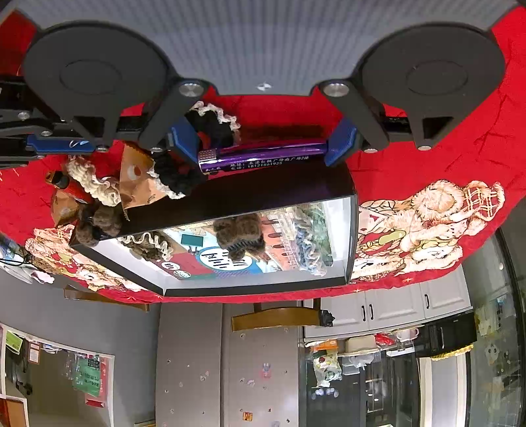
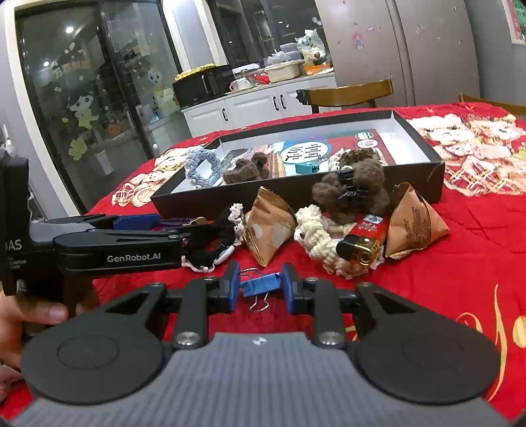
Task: Organize objects
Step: 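Lift the purple tube and blue binder clip off the quilt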
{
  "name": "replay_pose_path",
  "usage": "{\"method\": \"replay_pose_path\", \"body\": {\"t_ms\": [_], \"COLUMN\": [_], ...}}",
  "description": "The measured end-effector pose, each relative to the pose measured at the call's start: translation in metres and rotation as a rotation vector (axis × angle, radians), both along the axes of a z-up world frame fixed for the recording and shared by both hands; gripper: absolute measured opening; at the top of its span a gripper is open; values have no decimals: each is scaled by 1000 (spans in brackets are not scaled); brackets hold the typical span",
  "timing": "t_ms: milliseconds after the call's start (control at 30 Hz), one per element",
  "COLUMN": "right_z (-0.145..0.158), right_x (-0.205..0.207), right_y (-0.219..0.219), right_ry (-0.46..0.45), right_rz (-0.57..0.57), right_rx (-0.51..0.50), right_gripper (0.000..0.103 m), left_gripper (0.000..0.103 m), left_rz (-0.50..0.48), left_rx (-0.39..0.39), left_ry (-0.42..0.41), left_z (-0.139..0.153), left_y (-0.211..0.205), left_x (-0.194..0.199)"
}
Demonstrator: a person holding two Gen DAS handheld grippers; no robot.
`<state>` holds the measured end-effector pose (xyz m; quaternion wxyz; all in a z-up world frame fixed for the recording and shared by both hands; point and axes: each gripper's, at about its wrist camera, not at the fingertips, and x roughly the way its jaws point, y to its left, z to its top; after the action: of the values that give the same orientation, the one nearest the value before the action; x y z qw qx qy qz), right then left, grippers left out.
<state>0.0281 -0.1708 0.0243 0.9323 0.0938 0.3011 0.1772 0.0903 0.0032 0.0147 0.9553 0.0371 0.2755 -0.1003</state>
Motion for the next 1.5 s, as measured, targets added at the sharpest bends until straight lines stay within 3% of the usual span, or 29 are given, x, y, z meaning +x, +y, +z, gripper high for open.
{"method": "replay_pose_path", "body": {"t_ms": [1500], "right_z": [19], "right_x": [-17], "right_y": [-15], "right_ry": [-161], "right_rz": [68], "right_rx": [184], "right_gripper": [31], "left_gripper": [84], "left_rz": [30], "left_rx": [11], "left_ry": [-163], "left_z": [13], "left_y": [2], "left_x": [-31]}}
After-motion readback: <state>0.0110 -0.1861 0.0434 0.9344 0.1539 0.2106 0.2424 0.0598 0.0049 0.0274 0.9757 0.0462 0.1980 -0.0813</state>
